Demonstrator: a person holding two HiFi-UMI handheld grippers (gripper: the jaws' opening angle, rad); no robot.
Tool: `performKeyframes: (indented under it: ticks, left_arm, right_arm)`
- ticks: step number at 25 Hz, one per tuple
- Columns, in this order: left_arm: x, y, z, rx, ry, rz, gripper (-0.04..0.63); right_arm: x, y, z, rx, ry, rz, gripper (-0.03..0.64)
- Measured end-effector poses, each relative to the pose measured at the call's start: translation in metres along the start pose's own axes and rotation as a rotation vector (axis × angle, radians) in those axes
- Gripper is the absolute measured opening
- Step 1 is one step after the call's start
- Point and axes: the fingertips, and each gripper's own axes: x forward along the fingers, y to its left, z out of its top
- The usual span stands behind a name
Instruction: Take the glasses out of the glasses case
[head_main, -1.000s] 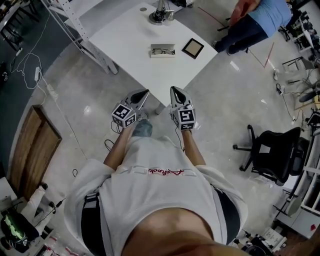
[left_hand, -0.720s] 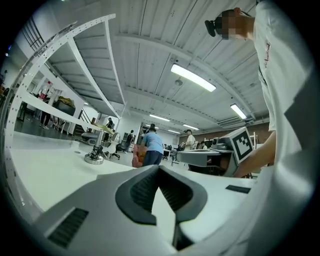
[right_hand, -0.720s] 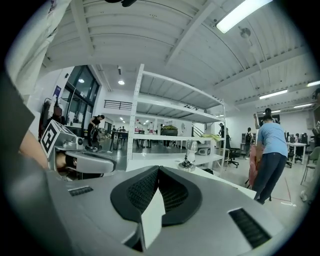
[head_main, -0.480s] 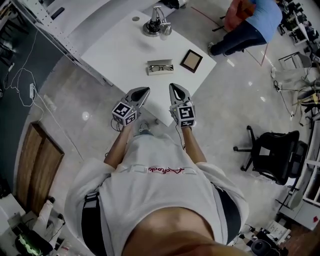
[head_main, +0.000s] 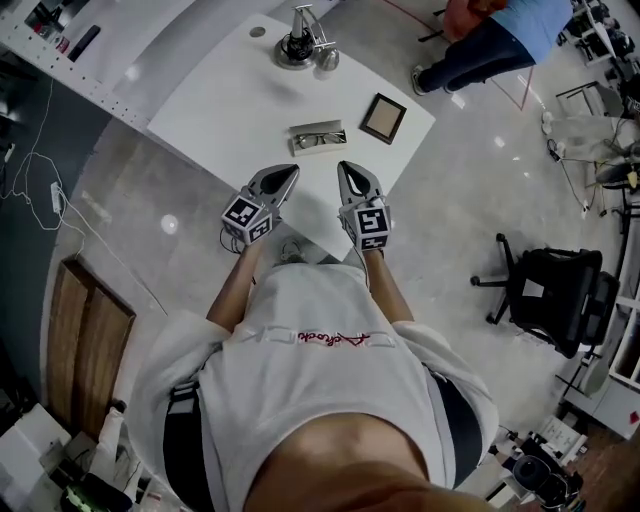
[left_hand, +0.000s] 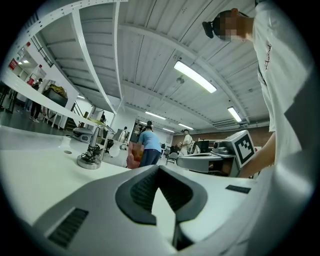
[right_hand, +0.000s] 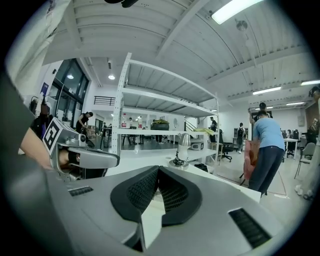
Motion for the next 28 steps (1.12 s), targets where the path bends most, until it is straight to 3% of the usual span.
performKeyframes:
  ticks: [17, 28]
  left_arm:
    - [0.043, 0.030, -0.019, -0.057, 0.081, 0.095, -0.009]
    - [0.029, 0.035, -0.064, -0.147, 0.138, 0.135, -0.009]
  right_arm:
    - [0.056, -0.036, -0.023, 0.071, 0.052, 0.105, 0.026]
    - [0.052, -0.025, -0.084, 0.133, 0.187, 0.144, 0.026]
